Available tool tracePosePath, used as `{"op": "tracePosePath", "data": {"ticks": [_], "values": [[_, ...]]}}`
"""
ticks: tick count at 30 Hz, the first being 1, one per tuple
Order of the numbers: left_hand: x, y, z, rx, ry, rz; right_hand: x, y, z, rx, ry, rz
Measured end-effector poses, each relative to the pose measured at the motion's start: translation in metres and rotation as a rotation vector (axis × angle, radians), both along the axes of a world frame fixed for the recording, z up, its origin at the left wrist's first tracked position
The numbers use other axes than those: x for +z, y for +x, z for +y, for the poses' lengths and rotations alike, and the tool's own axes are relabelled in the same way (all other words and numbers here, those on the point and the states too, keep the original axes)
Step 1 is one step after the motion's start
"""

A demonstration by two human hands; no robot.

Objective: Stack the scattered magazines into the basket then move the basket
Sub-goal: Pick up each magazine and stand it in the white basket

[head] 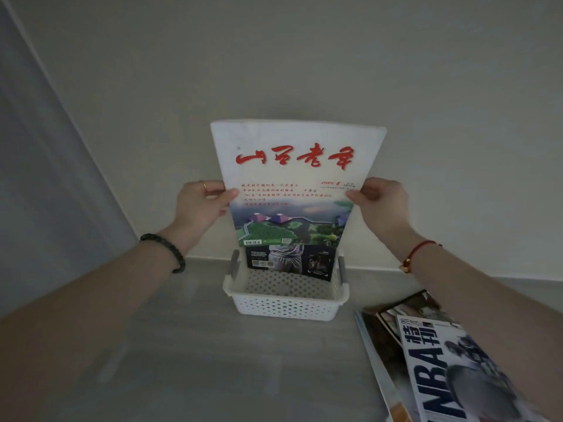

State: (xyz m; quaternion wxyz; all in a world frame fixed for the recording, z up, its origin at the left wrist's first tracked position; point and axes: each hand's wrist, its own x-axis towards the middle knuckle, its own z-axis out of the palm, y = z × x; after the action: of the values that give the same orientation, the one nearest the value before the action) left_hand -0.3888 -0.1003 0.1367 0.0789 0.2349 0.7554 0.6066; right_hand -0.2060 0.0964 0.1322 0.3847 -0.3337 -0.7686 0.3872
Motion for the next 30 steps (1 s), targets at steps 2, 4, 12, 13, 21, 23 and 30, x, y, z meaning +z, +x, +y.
{"op": "tracePosePath", "data": {"ticks": [2,4,12,13,21,23,30], "values": [[-0.019,-0.013,0.005,0.025,-0.01,-0.04,-0.014,-0.013,-0.003,-0.033,-0.047,-0.036],[-0.039,-0.021,0.01,0.04,-0.016,-0.07,-0.03,-0.022,-0.003,-0.058,-0.084,-0.053],[-0.102,-0.044,0.039,0.071,-0.097,-0.173,-0.086,-0.038,0.009,-0.168,-0.191,-0.108],[-0.107,-0.046,0.042,0.072,-0.105,-0.183,-0.092,-0.04,0.01,-0.184,-0.18,-0.133],[-0.117,-0.041,0.054,0.166,-0.077,-0.003,-0.107,-0.051,0.019,-0.214,-0.237,-0.047],[-0.119,-0.04,0.056,0.167,-0.077,0.0,-0.107,-0.053,0.019,-0.177,-0.233,-0.074],[-0.12,-0.044,0.054,0.093,-0.104,-0.011,-0.1,-0.055,0.024,-0.214,-0.17,-0.033]]}}
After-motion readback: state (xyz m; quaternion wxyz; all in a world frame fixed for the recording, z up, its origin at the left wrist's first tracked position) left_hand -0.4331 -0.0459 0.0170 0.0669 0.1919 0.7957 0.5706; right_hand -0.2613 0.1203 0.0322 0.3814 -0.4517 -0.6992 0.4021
